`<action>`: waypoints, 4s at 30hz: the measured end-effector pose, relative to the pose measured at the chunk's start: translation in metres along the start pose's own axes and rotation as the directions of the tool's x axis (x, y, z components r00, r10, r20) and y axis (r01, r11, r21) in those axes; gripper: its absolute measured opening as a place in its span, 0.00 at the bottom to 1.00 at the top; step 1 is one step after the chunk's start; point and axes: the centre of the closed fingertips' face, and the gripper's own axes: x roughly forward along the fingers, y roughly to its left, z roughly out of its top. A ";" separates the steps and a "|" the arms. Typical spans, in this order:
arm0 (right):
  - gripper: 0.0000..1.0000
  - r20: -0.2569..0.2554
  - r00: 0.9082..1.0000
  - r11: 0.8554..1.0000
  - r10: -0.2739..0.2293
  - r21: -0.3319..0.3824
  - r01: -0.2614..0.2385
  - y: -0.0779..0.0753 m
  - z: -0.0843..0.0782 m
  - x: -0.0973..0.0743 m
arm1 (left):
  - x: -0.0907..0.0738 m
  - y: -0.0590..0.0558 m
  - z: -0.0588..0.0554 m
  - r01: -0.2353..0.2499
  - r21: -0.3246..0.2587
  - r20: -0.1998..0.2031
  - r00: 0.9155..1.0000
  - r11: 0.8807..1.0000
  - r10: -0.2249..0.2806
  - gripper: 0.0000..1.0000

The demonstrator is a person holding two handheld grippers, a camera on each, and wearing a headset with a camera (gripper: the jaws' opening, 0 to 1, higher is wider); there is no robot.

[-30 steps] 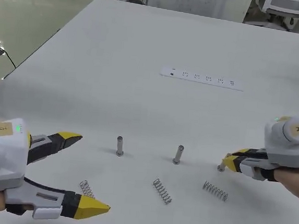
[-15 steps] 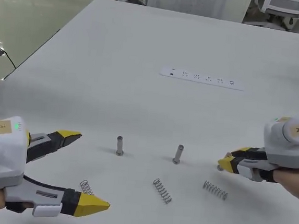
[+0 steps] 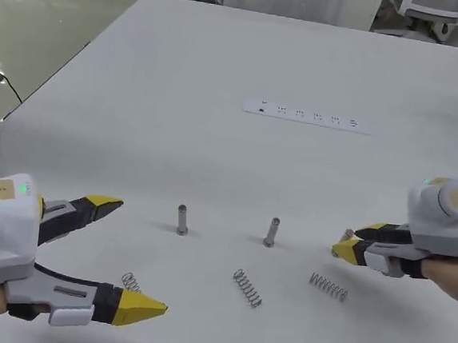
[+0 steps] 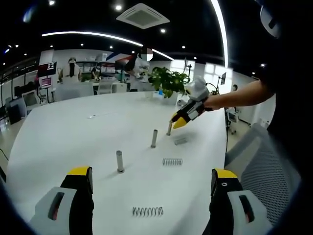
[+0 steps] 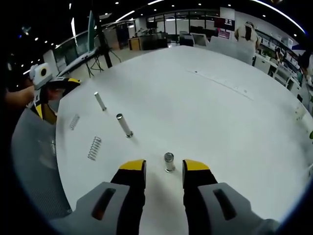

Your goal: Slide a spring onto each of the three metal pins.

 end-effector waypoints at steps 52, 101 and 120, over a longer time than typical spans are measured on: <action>0.28 -0.138 0.980 0.971 0.143 -0.171 -0.166 0.046 -0.038 -0.011 | -0.002 0.003 -0.006 -0.005 -0.014 -0.008 1.000 1.000 0.005 0.98; 0.08 -0.373 0.921 0.889 0.115 -0.375 -0.263 0.049 -0.053 0.011 | -0.004 -0.001 -0.006 0.005 -0.007 -0.017 1.000 1.000 -0.005 0.98; 0.08 -0.342 0.928 0.864 0.146 -0.412 -0.288 0.067 -0.042 -0.017 | 0.017 -0.024 0.001 0.094 0.028 -0.021 0.995 0.995 -0.094 0.98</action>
